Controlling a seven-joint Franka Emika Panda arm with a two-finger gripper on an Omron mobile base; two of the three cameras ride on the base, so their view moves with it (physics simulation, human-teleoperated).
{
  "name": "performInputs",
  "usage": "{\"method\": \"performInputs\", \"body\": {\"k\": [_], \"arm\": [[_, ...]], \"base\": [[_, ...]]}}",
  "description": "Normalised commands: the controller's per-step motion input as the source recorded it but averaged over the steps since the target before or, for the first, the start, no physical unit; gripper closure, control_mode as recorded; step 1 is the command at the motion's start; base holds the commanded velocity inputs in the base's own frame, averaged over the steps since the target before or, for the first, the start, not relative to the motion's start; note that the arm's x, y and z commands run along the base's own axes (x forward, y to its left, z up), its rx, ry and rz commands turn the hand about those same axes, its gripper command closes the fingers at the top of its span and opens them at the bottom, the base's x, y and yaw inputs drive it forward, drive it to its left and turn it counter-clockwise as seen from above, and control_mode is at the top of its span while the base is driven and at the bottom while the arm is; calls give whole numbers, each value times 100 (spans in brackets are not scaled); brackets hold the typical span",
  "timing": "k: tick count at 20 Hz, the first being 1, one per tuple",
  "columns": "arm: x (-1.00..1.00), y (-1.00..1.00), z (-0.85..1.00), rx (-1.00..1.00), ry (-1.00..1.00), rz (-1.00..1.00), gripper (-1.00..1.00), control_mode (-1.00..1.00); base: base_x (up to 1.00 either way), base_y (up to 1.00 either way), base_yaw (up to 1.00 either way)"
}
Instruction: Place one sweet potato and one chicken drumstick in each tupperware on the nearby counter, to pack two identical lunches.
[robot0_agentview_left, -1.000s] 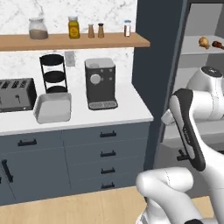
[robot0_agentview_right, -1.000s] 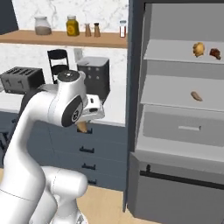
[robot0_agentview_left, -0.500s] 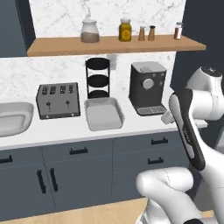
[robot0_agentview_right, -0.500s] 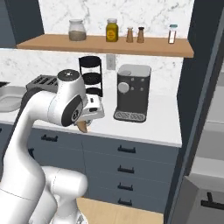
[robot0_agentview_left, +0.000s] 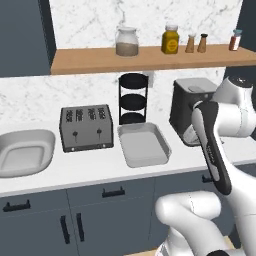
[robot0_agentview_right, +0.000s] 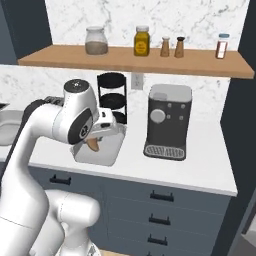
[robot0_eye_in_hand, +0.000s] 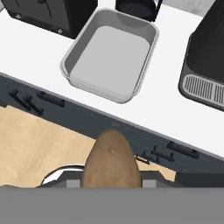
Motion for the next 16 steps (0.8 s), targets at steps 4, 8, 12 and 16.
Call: {"method": "performInputs", "body": {"k": [4, 8, 12, 16], "arm": [[0, 0, 0, 0, 0, 0, 100, 100], [0, 0, 0, 0, 0, 0, 100, 100], [47, 28, -41, 0, 13, -1, 100, -100], [89, 35, -97, 1, 24, 0, 100, -100]], "base": [[71, 15, 0], [36, 21, -1], [0, 0, 0], [0, 0, 0]]}}
